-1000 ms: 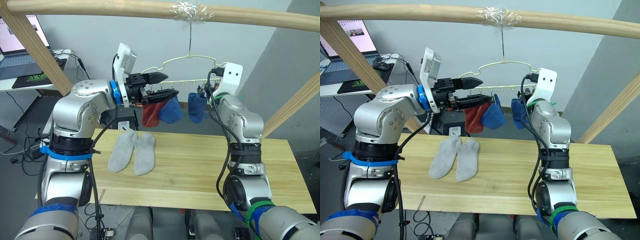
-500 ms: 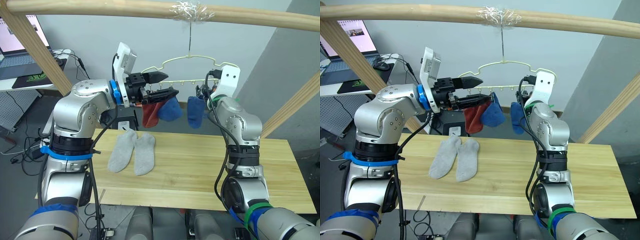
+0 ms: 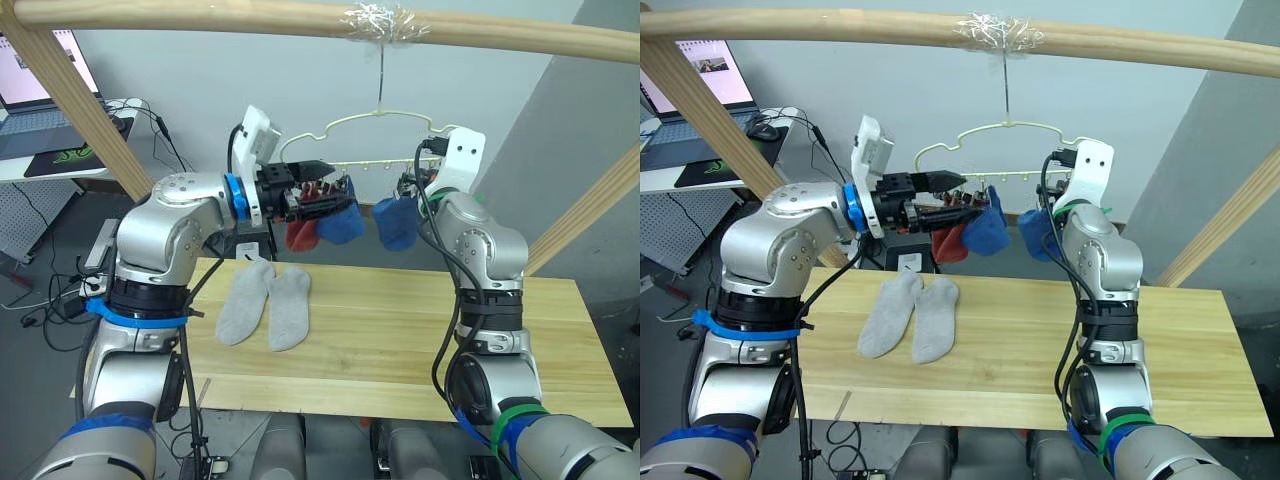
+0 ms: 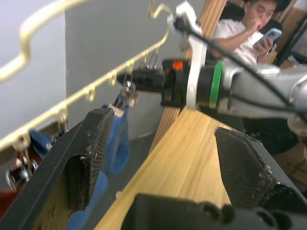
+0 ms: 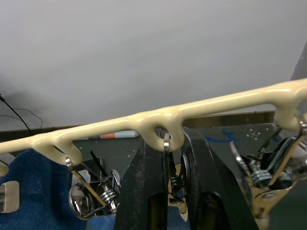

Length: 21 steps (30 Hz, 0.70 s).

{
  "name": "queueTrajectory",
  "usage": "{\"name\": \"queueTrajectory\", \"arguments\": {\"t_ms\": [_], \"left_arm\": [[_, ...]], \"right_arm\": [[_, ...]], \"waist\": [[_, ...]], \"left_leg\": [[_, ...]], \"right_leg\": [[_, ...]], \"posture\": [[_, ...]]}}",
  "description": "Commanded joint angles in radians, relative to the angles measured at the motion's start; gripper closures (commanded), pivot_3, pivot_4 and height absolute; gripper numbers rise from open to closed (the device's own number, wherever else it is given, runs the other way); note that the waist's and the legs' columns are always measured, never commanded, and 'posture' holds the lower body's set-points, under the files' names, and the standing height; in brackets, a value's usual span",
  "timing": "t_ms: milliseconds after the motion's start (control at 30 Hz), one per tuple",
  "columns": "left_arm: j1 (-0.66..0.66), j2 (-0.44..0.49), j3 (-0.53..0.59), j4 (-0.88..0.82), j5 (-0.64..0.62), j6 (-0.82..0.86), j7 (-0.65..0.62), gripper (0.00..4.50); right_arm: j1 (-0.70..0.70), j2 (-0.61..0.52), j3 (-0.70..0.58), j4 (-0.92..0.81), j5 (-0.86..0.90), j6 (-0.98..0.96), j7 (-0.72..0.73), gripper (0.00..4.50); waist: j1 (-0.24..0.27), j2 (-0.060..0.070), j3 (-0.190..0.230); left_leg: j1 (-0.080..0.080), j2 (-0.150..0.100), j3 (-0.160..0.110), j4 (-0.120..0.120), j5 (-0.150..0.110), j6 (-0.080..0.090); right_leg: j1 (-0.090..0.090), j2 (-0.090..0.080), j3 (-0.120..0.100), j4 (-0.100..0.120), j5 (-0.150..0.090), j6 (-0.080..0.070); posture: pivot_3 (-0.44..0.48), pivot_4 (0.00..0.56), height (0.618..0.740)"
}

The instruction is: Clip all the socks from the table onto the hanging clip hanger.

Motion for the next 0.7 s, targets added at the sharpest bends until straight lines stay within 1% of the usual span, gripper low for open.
{"name": "queueTrajectory", "arguments": {"t_ms": [33, 133, 233, 267, 333, 400, 533, 633, 700], "left_arm": [[0.033, 0.029, -0.008, -0.048, 0.025, -0.005, 0.016, 0.68], [0.106, 0.037, -0.014, -0.054, 0.050, 0.007, 0.052, 0.68], [0.172, 0.045, -0.049, -0.005, 0.136, -0.051, 0.100, 0.13], [0.188, 0.044, -0.059, 0.017, 0.165, -0.071, 0.119, 0.02], [0.220, 0.042, -0.071, 0.056, 0.203, -0.111, 0.137, 0.02], [0.247, 0.041, -0.088, 0.129, 0.258, -0.159, 0.167, 0.02], [0.256, 0.014, -0.096, 0.286, 0.315, -0.204, 0.211, 0.02], [0.227, -0.018, -0.112, 0.405, 0.350, -0.255, 0.210, 0.02], [0.191, -0.047, -0.144, 0.502, 0.383, -0.283, 0.195, 0.02]], "right_arm": [[-0.023, -0.005, -0.005, -0.016, -0.001, -0.019, -0.001, 4.39], [-0.023, -0.004, -0.007, -0.017, 0.005, -0.009, 0.000, 4.39], [-0.023, -0.002, -0.008, -0.020, 0.008, -0.005, 0.000, 4.39], [-0.023, -0.001, -0.008, -0.021, 0.008, -0.003, 0.000, 4.39], [-0.021, 0.001, -0.007, -0.028, 0.010, 0.002, 0.000, 4.39], [-0.021, 0.001, -0.007, -0.033, 0.011, 0.007, -0.001, 4.39], [-0.018, 0.003, -0.008, -0.047, 0.014, 0.018, -0.001, 4.39], [-0.018, 0.005, -0.008, -0.052, 0.015, 0.024, -0.001, 4.39], [-0.019, 0.006, -0.009, -0.055, 0.016, 0.029, 0.001, 4.39]], "waist": [[0.000, 0.000, 0.000], [0.000, 0.000, 0.000], [0.001, 0.000, 0.000], [0.001, 0.000, 0.000], [0.002, 0.000, 0.000], [0.002, 0.000, 0.000], [0.002, 0.000, 0.000], [0.002, 0.000, 0.000], [0.004, 0.000, 0.000]], "left_leg": [[0.000, 0.000, 0.000, 0.000, 0.000, 0.000], [0.000, 0.000, 0.000, 0.000, 0.000, 0.000], [0.000, 0.000, 0.000, 0.000, 0.000, 0.000], [0.000, 0.000, 0.000, 0.000, 0.000, 0.000], [0.000, 0.000, 0.000, 0.000, 0.000, 0.000], [0.000, 0.000, 0.000, 0.000, 0.000, 0.000], [0.000, 0.000, 0.000, 0.000, 0.000, 0.000], [0.000, 0.000, 0.000, 0.000, 0.000, 0.000], [0.000, 0.000, 0.000, 0.000, 0.000, 0.000]], "right_leg": [[0.000, 0.000, 0.000, 0.000, 0.000, 0.000], [0.000, 0.000, 0.000, 0.000, 0.000, 0.000], [0.000, 0.000, 0.000, 0.000, 0.000, 0.000], [0.000, 0.000, 0.000, 0.000, 0.000, 0.000], [0.000, 0.000, 0.000, 0.000, 0.000, 0.000], [0.000, 0.000, 0.000, 0.000, 0.000, 0.000], [0.000, 0.000, 0.000, 0.000, 0.000, 0.000], [0.000, 0.000, 0.000, 0.000, 0.000, 0.000], [0.000, 0.000, 0.000, 0.000, 0.000, 0.000]], "posture": [[0.175, 0.143, 0.740], [0.178, 0.146, 0.740], [0.179, 0.147, 0.740], [0.179, 0.147, 0.740], [0.179, 0.147, 0.740], [0.172, 0.149, 0.740], [0.168, 0.152, 0.740], [0.168, 0.152, 0.740], [0.164, 0.155, 0.740]]}}
